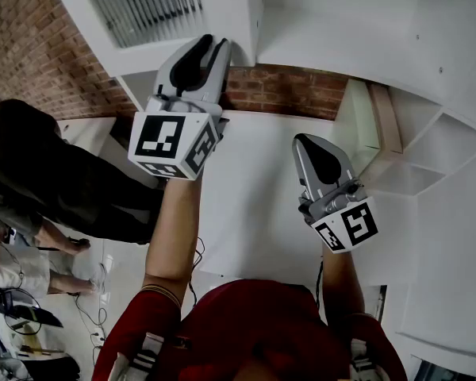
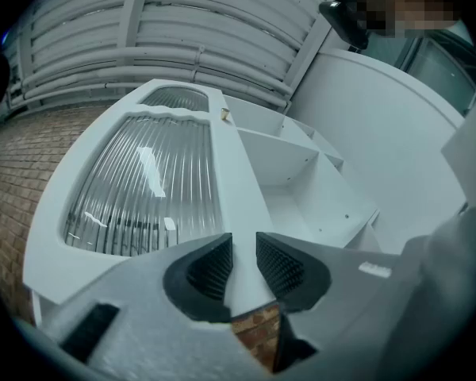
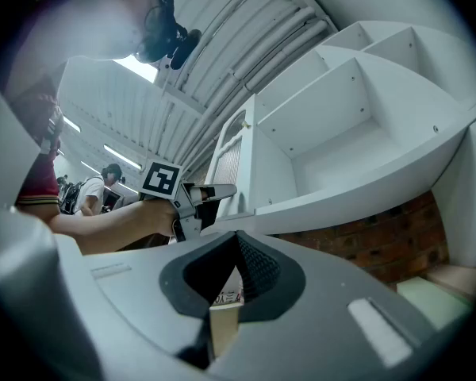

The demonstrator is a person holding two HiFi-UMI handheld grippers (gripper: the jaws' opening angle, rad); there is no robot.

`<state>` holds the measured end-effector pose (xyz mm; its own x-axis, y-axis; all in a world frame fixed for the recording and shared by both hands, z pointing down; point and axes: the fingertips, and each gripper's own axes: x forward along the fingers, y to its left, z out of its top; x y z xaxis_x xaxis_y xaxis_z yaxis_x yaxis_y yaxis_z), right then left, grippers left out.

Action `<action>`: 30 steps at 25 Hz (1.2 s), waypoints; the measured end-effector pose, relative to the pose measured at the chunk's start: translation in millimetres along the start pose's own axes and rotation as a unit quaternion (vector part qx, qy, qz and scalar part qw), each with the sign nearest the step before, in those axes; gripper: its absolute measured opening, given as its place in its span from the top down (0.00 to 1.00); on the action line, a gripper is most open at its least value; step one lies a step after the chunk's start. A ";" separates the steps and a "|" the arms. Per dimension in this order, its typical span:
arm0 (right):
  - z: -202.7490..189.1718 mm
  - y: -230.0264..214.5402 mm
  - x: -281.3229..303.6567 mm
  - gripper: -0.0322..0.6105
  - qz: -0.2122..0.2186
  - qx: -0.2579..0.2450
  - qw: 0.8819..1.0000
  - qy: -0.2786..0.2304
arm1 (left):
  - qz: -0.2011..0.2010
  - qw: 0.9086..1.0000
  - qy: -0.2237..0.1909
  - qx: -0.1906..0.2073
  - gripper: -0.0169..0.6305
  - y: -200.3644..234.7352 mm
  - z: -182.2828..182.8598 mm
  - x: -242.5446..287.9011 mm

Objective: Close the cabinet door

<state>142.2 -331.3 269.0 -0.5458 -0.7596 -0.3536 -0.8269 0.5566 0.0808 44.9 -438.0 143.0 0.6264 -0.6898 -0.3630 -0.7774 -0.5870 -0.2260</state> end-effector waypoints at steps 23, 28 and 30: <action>23.7 43.1 2.3 0.93 -0.008 -0.023 1.000 -0.001 | -0.043 0.998 0.006 -0.041 0.97 -21.6 -10.2 -74.2; 26.5 56.9 -1.4 0.93 -0.013 -0.026 1.000 0.000 | -0.082 0.995 0.007 -0.051 0.97 -48.8 -14.6 -108.0; 25.1 63.7 -4.3 0.93 -0.015 -0.026 1.000 0.002 | -0.096 0.994 0.006 -0.053 0.97 -58.9 -16.6 -122.3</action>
<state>95.2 -284.1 252.2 -0.5216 -0.7768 -0.3529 -0.8485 0.5155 0.1194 15.0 -326.1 215.7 0.7633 -0.5658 -0.3118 -0.6339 -0.7491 -0.1924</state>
